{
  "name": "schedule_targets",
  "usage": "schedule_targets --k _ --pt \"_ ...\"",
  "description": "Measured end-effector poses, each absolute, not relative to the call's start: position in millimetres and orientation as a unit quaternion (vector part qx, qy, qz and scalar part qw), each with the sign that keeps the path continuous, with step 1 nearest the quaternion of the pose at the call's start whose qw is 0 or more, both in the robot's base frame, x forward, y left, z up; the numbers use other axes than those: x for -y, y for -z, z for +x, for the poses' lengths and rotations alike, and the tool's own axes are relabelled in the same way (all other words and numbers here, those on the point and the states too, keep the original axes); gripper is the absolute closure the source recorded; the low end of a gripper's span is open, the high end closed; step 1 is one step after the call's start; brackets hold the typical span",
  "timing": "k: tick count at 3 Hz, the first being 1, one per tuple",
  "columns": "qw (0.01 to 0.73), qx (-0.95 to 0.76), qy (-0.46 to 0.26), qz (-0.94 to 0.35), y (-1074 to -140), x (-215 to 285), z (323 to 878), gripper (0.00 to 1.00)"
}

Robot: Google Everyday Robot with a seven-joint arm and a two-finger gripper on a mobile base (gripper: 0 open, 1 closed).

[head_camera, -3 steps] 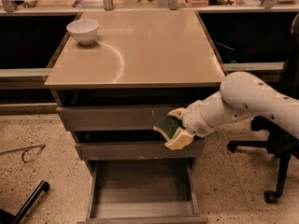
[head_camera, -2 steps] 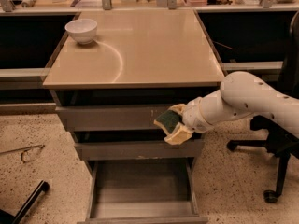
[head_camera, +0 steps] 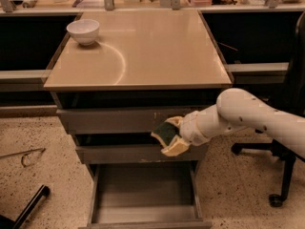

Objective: Place sponge into bottom drawer

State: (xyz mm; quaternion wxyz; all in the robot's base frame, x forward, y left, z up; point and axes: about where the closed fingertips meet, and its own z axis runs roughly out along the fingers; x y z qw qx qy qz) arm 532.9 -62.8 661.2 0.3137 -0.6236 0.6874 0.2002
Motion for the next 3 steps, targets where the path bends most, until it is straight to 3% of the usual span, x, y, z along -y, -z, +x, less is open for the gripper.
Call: schedule_targets --k 2,3 --pt "0.351 -0.679 -0.266 -0.587 -529 16 521 1.0" --pt "0.351 -0.679 -0.266 -0.587 -529 16 521 1.0"
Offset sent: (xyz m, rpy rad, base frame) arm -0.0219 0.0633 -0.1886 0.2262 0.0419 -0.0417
